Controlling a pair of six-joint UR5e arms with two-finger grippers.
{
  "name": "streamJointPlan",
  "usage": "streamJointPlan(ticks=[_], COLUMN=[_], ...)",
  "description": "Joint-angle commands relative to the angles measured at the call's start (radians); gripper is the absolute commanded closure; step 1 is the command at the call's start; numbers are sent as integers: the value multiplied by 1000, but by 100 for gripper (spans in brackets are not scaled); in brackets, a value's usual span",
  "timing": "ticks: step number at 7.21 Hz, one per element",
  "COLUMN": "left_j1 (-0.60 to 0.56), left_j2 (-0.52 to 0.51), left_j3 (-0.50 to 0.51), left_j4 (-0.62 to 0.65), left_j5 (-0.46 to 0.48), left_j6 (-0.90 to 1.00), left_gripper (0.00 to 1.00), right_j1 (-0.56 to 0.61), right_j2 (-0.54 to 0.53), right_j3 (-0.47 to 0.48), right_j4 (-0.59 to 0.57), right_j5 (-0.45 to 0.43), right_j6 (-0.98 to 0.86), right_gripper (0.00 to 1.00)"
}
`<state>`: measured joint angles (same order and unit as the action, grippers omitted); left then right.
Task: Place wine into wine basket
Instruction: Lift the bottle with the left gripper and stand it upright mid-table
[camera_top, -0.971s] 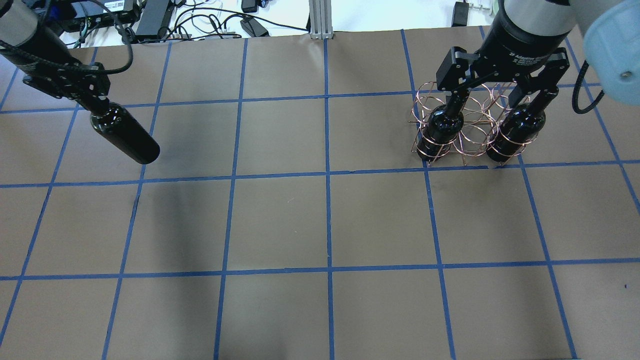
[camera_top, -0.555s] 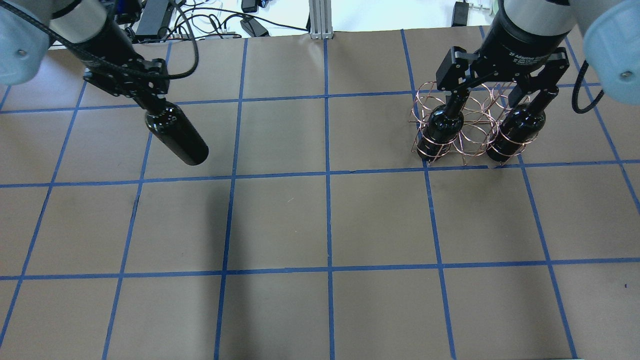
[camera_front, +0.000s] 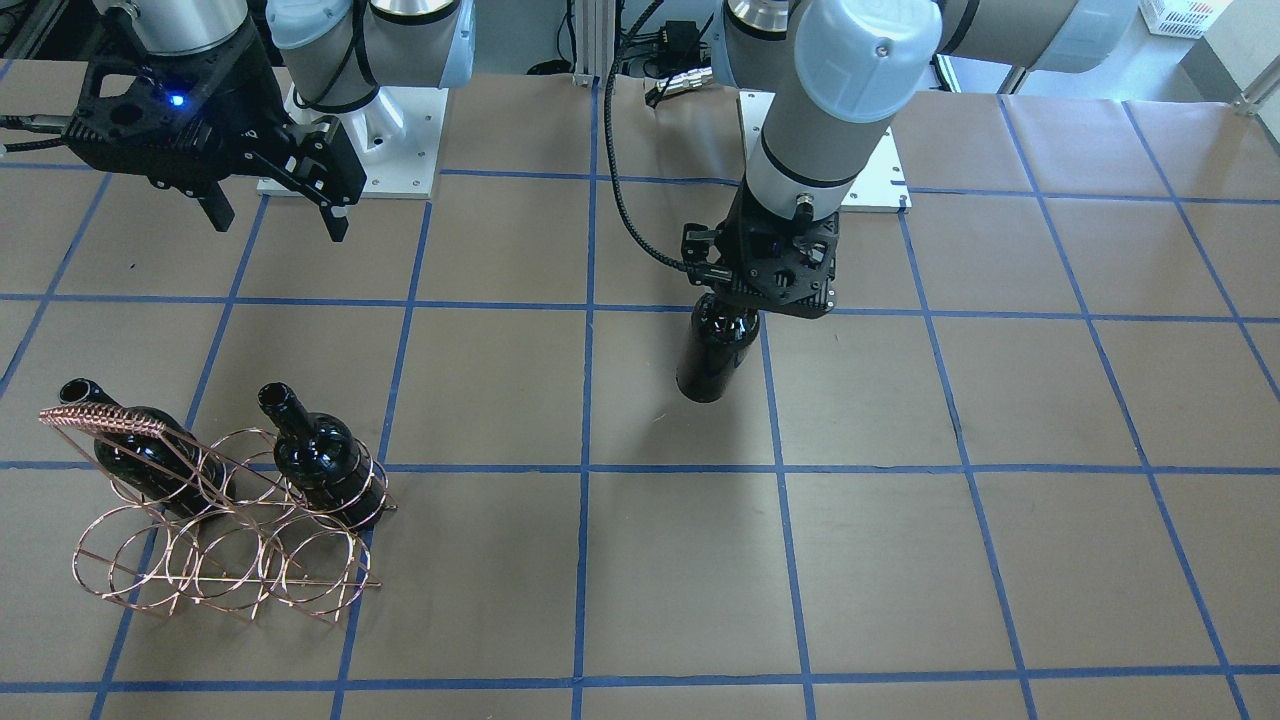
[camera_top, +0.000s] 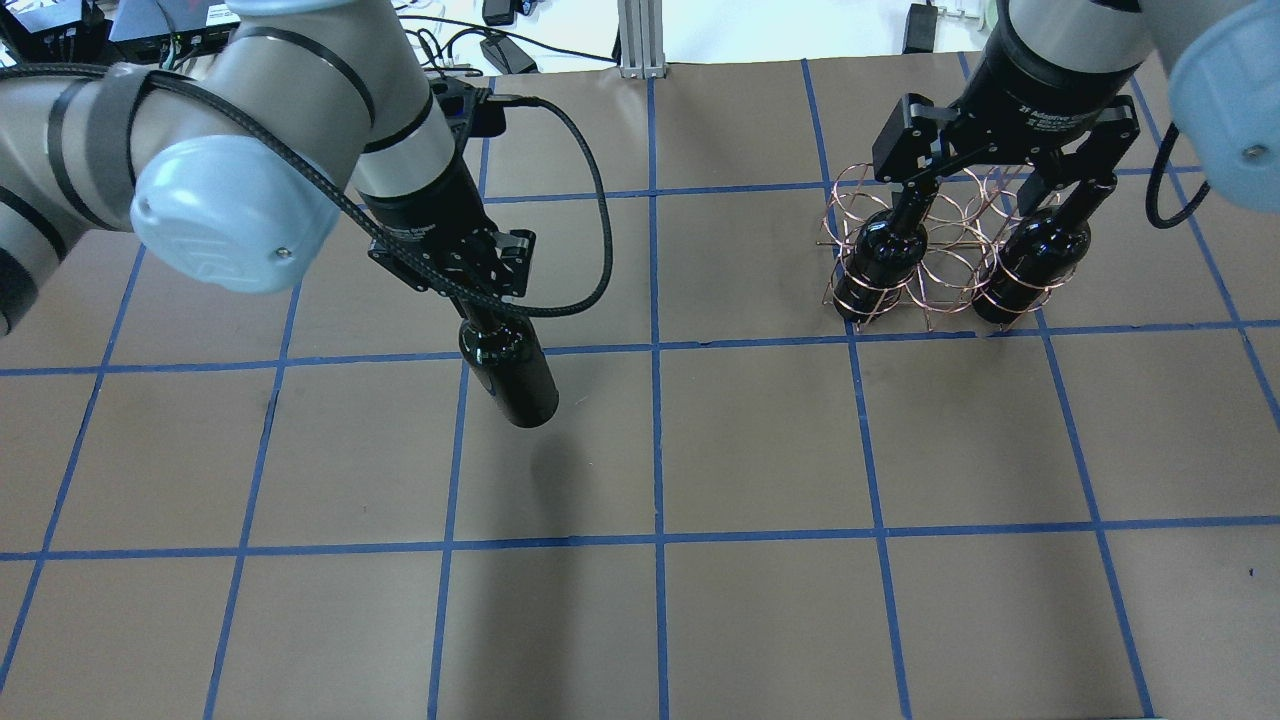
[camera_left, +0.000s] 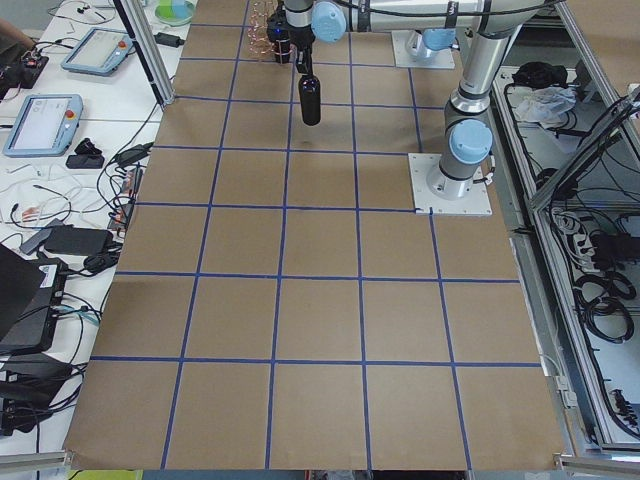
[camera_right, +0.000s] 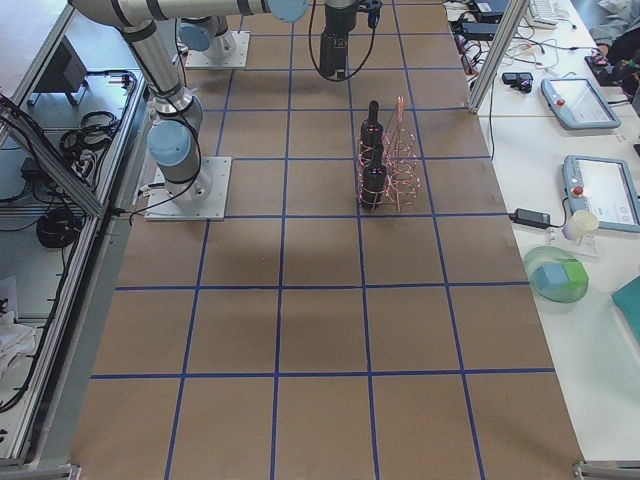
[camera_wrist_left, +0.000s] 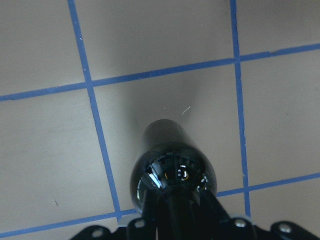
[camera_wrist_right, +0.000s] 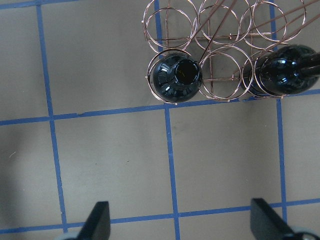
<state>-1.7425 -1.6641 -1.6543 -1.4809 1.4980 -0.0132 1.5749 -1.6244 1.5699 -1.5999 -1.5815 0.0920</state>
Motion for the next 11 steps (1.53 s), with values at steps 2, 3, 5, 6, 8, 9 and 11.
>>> streamJointPlan(ticks=[2,3,5,6,8,9,11], left_j1=[-25,-28,-49,-52,-52,-52,-52], left_j2=[7,7,-5,-3,-2,1,13], left_j3=[-70,-73,-76,-81,-113,-111,-110], left_j4=[-4,-7,-9,-9,-21,-6,-5], left_j5=[-2,-2,-4,1,-1,-1,-4], left_j6=[-4,-5,-5,-5,-2,-1,-1], left_gripper=[100,100,100,100,100,100,100], right_j1=[0,-1,-1,0,-1,-1,-3], right_j2=[0,0,0,0,9,6,11], right_j3=[-1,1,1,1,-1,-1,-1], right_j4=[0,0,0,0,-3,-2,0], right_j5=[0,0,0,0,2,0,-2], right_j6=[0,-2,-2,-2,3,-3,5], right_gripper=[0,0,0,0,0,0,0])
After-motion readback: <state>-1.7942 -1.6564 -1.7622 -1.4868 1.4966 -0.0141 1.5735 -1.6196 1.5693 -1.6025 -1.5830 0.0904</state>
